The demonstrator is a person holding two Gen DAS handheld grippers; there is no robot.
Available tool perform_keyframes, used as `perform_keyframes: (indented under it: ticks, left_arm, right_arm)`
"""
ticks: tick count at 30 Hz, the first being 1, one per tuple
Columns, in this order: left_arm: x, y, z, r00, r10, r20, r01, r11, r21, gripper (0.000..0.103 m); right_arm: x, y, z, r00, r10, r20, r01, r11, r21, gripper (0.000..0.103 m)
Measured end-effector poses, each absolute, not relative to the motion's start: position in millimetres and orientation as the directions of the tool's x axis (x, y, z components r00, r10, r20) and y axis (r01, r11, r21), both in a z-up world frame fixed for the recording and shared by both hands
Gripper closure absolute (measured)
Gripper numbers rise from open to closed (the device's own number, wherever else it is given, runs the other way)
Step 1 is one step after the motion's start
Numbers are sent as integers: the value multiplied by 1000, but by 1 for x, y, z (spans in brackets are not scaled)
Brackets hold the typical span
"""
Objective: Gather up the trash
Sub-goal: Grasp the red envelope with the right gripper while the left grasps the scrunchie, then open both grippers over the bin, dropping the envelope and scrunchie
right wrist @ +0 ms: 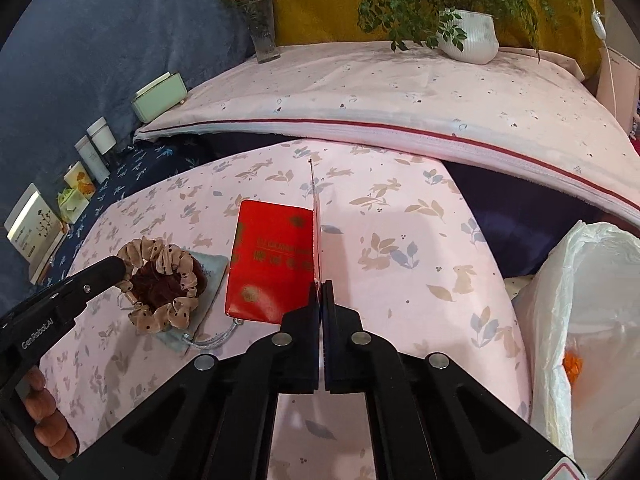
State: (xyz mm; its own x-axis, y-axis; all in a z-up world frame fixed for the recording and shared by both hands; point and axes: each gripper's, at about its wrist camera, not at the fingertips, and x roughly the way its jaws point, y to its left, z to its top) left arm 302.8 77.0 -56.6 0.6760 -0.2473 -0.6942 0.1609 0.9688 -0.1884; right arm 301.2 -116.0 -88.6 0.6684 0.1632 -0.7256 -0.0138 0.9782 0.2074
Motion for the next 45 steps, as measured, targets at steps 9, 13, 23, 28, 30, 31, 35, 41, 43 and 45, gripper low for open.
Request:
perform_keyframes:
  ticks: [9,13,23,28,30,31,35,41,43,45]
  left_arm:
    - [290,42,-18,707,-290,-645,221,957,-189,98]
    - [285,21,-4,712,-314,-628,251,949,-189,98]
    - [265,-45,25,705,-389,-593,349,918,-188,98]
    - [255,-79,34,691,-429,-582,400,897,-187,98]
    - [251,-93,36,684,-442,-580,420,889,-183,98]
    - [249,-100,37,679,-449,-580,430,885,-182,98]
    - [243,-123,38,659,-477,-581,464,866,-186,98]
    - [235,-156,37,630,-512,-584,513,839,-183,98]
    - [232,-166,37,619,-522,-586,527,830,-182,98]
    - [230,-176,36,609,-532,-588,542,820,-182,98]
  right_arm:
    - [281,-151,-52,727,148,-670,18,972,234,102]
    - [268,-170,-39,748,131,-650,33,972,234,102]
    - [232,-226,-16,788,70,-612,107,963,247,102]
    - [216,-253,-11,796,39,-604,146,956,254,102]
    - [209,-265,-9,798,24,-602,165,952,257,102]
    - [206,-271,-8,799,16,-600,174,950,258,102]
    - [194,-293,-7,801,-12,-599,209,943,260,102]
    - [177,-321,-11,798,-46,-602,255,929,267,102]
    - [174,-329,-13,795,-54,-605,269,924,271,102]
    - [169,-336,-17,791,-62,-609,284,919,275,102]
